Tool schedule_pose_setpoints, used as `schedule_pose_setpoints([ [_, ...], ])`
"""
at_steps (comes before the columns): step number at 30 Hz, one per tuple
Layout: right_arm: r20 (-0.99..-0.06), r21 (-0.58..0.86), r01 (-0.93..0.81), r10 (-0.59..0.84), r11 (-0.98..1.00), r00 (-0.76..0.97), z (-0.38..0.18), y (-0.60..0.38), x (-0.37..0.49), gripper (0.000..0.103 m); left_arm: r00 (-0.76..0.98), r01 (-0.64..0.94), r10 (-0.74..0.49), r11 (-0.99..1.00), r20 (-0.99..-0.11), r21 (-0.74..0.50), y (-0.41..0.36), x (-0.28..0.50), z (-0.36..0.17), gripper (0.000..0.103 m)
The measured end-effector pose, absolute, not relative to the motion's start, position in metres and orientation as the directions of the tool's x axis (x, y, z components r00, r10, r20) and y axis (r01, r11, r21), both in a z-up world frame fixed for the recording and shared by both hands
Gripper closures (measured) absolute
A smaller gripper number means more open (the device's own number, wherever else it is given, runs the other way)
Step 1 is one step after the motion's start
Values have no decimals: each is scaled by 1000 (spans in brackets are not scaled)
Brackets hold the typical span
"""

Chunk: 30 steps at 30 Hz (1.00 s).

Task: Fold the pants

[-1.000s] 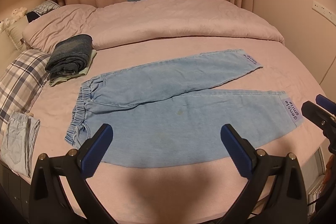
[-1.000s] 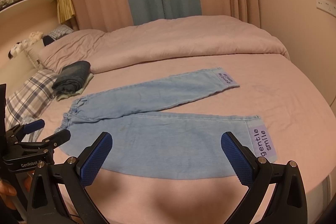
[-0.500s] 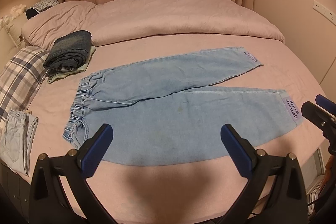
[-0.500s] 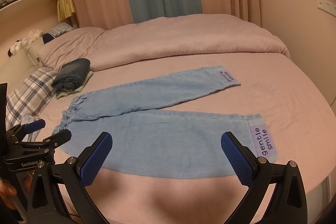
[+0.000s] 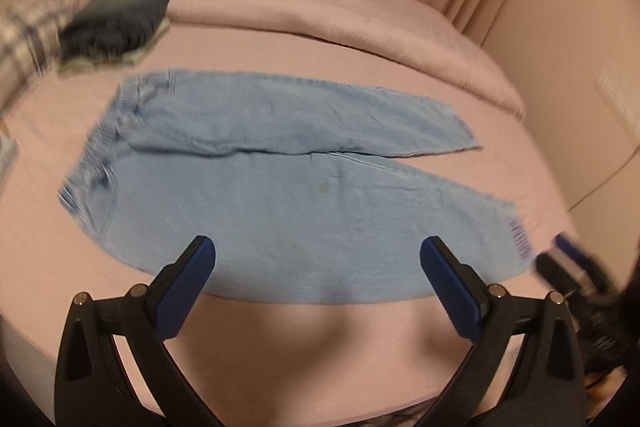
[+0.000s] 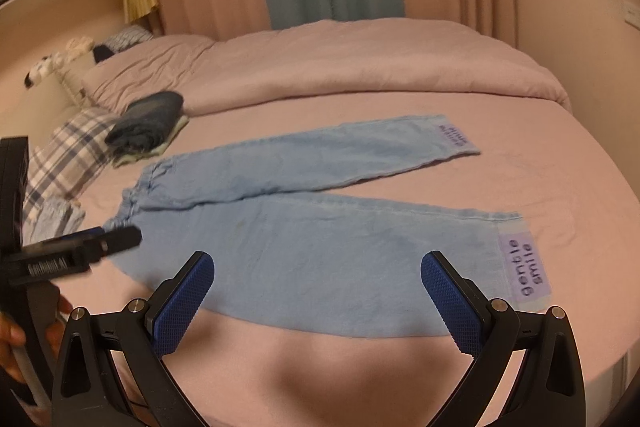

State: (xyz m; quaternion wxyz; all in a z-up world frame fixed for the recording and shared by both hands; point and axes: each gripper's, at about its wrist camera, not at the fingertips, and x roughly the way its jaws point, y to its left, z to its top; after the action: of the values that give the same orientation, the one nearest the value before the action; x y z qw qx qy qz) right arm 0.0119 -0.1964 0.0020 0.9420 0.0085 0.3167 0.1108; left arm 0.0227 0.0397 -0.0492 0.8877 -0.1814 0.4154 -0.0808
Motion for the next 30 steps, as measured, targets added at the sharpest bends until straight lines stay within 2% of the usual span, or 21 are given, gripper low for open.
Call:
schedule_pose_setpoints([
  [4, -605, 65, -282, 262, 957, 752, -17, -180, 17, 0, 629, -108, -331, 859, -703, -501, 76, 20, -71, 1],
  [7, -612, 38, -358, 305, 933, 730, -32, -163, 19, 0, 605, -225, -274, 842, -748, -490, 101, 15, -90, 1],
  [14, -628, -220, -548, 313, 807, 713, -86, -90, 10, 0, 616, -377, -312, 689, -723, -619, 157, 12, -143, 2],
  [20, -648, -371, -609, 274, 701, 711, -123, -42, 12, 3, 667, -378, -292, 660, -685, -649, 167, 34, -138, 2],
  [25, -623, -428, -599, 259, 676, 738, -125, -19, 22, 5, 713, -389, -266, 619, -649, -682, 186, 53, -144, 9],
  [26, -622, -432, -595, 254, 678, 741, -124, -14, 26, 9, 716, -394, -259, 616, -648, -682, 190, 55, -145, 15],
  [27, -624, -437, -593, 247, 676, 741, -123, -12, 29, 20, 716, -398, -255, 615, -650, -680, 194, 59, -146, 22],
  [30, -639, -432, -594, 235, 679, 732, -123, -1, 38, 42, 693, -435, -247, 606, -677, -666, 204, 62, -155, 68],
])
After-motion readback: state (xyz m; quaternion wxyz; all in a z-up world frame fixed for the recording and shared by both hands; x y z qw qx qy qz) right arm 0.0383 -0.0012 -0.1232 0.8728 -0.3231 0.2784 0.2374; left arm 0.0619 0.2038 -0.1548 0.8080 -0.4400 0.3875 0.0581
